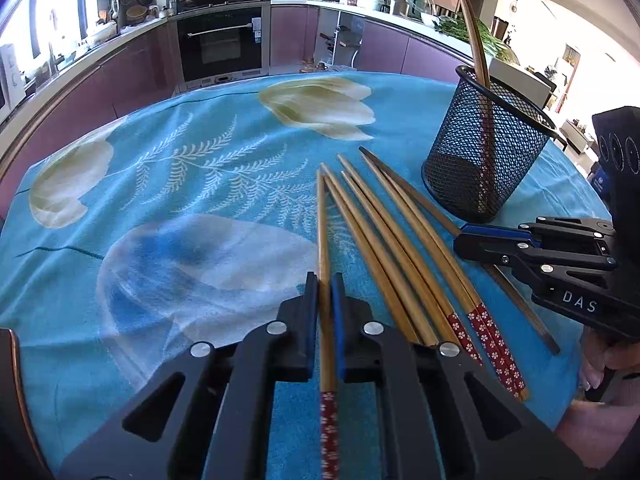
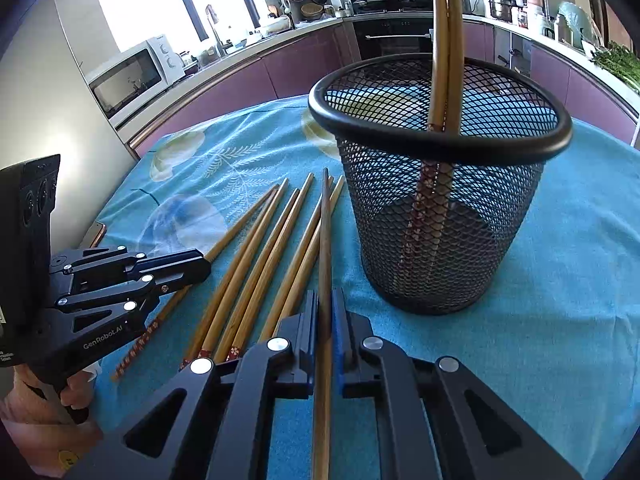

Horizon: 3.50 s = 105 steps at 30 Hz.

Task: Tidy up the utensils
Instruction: 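Lower the right gripper to the chopsticks and grasp another chopstick, then carry the chopstick upright over the holder and release it inside, then move the open right gripper back over the remaining chopsticks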

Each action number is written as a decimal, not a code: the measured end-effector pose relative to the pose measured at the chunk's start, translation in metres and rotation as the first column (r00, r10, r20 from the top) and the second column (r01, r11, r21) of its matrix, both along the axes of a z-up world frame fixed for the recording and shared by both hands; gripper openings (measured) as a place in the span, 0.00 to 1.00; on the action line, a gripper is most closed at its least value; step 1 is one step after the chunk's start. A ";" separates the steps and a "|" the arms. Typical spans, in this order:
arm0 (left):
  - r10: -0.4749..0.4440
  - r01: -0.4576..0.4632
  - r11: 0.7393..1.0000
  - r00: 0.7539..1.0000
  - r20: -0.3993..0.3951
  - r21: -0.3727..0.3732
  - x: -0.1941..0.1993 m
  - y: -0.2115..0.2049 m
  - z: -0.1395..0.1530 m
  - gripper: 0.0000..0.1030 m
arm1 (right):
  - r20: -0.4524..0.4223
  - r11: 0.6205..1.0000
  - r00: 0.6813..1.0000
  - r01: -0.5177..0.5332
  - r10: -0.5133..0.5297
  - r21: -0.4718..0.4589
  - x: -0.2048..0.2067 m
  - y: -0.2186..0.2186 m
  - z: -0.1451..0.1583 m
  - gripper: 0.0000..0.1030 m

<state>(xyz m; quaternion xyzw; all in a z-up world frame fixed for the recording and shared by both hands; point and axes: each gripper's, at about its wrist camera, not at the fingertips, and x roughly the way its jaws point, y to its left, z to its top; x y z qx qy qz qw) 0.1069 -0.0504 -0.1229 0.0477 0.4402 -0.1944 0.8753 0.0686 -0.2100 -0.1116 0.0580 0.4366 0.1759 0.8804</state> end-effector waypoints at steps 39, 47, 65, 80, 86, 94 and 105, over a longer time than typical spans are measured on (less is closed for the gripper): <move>-0.103 0.208 0.903 0.954 0.281 -0.375 -0.041 0.016 0.149 0.07 | 0.318 0.979 0.948 -0.072 0.008 0.190 -0.042 -0.058 0.113 0.06; -0.113 0.255 0.891 0.925 0.363 -0.374 -0.024 -0.011 0.182 0.07 | 0.392 0.984 0.920 -0.058 -0.014 0.170 -0.037 -0.077 0.144 0.06; -0.198 0.282 0.933 0.922 0.333 -0.225 0.014 -0.076 0.163 0.07 | 0.386 0.995 0.922 -0.005 -0.033 0.097 -0.001 -0.083 0.142 0.06; -0.281 0.308 0.941 0.943 0.178 -0.143 0.035 -0.089 0.125 0.07 | 0.199 0.998 0.980 -0.011 -0.002 0.065 0.027 -0.077 0.101 0.06; -0.259 0.282 0.945 0.954 0.148 -0.168 0.049 -0.095 0.123 0.09 | 0.170 0.996 0.985 0.015 -0.029 0.086 0.040 -0.080 0.094 0.09; -0.215 0.242 0.953 0.964 0.153 -0.185 0.049 -0.090 0.118 0.17 | 0.179 0.995 0.982 0.043 -0.059 0.091 0.039 -0.081 0.090 0.14; -0.075 0.147 0.967 0.945 0.319 -0.209 -0.005 -0.023 0.135 0.33 | 0.323 0.994 0.946 -0.061 0.027 0.094 -0.012 -0.066 0.116 0.28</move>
